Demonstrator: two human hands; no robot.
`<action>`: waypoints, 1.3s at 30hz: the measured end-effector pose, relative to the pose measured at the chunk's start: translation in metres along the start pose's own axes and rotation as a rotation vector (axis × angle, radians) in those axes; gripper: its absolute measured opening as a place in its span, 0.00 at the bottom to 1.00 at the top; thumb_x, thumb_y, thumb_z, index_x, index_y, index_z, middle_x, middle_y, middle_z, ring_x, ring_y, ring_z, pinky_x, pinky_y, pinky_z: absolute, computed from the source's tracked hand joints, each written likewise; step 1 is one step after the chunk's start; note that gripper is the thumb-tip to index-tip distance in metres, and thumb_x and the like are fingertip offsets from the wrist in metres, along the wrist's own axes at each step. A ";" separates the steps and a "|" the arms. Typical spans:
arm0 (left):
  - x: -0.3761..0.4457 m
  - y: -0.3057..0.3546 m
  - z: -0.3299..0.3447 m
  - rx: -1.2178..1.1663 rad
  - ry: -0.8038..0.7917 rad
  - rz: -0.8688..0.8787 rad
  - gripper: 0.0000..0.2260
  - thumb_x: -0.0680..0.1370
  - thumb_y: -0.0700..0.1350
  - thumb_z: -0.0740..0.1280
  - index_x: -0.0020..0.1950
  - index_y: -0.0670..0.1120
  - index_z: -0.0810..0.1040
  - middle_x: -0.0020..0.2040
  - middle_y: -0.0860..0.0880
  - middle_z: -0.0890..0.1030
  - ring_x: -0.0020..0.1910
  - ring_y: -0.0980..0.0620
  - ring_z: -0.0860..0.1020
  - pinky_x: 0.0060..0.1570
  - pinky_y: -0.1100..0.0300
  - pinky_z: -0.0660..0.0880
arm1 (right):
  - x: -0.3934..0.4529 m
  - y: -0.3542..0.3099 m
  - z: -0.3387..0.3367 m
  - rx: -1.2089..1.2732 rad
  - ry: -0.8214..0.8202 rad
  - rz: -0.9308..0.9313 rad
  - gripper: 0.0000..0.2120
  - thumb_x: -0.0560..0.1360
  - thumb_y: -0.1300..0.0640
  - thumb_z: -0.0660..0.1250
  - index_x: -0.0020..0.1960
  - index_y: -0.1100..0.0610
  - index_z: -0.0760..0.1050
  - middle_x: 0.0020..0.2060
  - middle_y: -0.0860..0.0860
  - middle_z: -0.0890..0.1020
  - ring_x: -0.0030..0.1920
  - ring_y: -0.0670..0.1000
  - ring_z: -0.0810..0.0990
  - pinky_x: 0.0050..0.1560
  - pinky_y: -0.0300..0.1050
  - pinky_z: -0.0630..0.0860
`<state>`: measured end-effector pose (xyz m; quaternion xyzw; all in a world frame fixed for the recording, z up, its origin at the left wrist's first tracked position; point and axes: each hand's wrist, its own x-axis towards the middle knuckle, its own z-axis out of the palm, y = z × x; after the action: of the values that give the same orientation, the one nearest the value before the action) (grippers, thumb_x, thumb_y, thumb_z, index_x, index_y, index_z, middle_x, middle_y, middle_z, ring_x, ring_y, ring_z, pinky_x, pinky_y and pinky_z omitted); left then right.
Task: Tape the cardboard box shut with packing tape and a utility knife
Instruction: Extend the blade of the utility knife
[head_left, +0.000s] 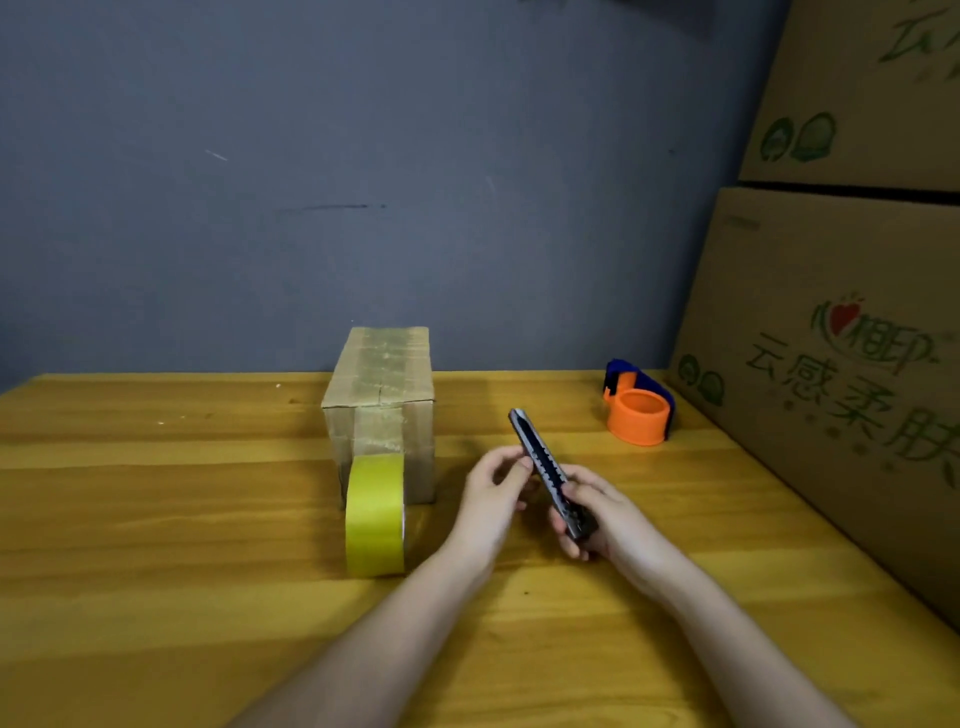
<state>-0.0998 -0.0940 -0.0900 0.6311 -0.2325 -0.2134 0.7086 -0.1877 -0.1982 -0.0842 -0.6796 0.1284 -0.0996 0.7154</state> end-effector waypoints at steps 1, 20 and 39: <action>0.000 -0.002 0.000 -0.006 -0.003 0.012 0.08 0.79 0.42 0.62 0.56 0.45 0.77 0.54 0.47 0.81 0.46 0.56 0.77 0.42 0.63 0.72 | -0.001 0.001 -0.002 -0.018 -0.004 -0.014 0.12 0.81 0.63 0.50 0.59 0.58 0.69 0.26 0.54 0.74 0.19 0.49 0.70 0.21 0.38 0.61; 0.009 -0.015 -0.012 -0.178 -0.030 0.049 0.05 0.78 0.40 0.63 0.45 0.45 0.78 0.46 0.44 0.81 0.45 0.52 0.79 0.43 0.63 0.76 | -0.004 0.007 -0.008 -0.246 -0.027 -0.148 0.08 0.81 0.61 0.55 0.52 0.61 0.72 0.30 0.51 0.72 0.22 0.44 0.64 0.22 0.34 0.60; 0.001 -0.008 -0.008 -0.174 -0.040 0.069 0.09 0.78 0.41 0.63 0.41 0.49 0.80 0.34 0.54 0.81 0.36 0.55 0.76 0.41 0.63 0.73 | -0.007 0.004 0.002 -0.288 0.044 -0.171 0.05 0.80 0.57 0.59 0.49 0.57 0.72 0.31 0.51 0.80 0.24 0.51 0.74 0.27 0.41 0.69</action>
<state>-0.0947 -0.0890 -0.0983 0.5545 -0.2486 -0.2210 0.7628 -0.1938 -0.1941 -0.0882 -0.7811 0.0986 -0.1556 0.5966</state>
